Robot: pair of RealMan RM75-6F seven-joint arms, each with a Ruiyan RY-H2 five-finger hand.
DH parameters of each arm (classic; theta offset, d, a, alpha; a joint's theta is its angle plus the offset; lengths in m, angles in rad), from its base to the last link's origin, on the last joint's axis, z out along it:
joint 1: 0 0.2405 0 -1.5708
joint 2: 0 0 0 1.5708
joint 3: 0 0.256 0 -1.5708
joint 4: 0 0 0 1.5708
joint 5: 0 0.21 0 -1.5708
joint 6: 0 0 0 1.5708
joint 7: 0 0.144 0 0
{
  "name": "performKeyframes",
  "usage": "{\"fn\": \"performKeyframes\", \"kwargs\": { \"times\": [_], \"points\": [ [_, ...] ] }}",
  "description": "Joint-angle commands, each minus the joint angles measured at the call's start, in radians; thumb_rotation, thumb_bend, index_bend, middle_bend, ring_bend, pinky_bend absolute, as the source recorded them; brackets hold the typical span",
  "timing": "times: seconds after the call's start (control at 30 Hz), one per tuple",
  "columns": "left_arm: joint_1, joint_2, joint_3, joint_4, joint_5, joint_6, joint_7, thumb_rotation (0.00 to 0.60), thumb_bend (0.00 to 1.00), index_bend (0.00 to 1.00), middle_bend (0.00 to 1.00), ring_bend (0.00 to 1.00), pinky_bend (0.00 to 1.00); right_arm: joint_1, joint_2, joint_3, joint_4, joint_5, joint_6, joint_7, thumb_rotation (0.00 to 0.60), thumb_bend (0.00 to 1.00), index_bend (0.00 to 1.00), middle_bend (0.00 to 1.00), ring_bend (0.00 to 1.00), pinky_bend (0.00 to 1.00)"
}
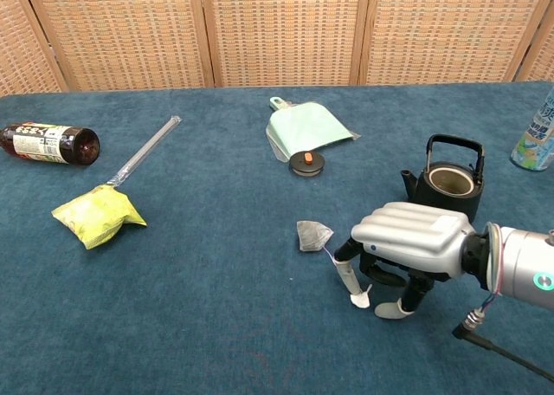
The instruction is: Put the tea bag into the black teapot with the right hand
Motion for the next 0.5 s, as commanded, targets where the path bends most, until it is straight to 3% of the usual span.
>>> {"fn": "performKeyframes", "kwargs": {
  "times": [0.03, 0.5],
  "points": [
    [0.000, 0.000, 0.000, 0.000, 0.000, 0.000, 0.000, 0.600, 0.38, 0.00, 0.00, 0.00, 0.00, 0.000, -0.001, 0.000, -0.001, 0.000, 0.002, 0.002, 0.600, 0.50, 0.55, 0.92, 0.96, 0.99],
    [0.000, -0.001, 0.001, 0.004, -0.001, -0.002, -0.004, 0.600, 0.38, 0.00, 0.00, 0.00, 0.00, 0.005, -0.003, -0.002, -0.005, -0.003, 0.003, 0.009, 0.600, 0.58, 0.56, 0.92, 0.96, 0.99]
  ]
}}
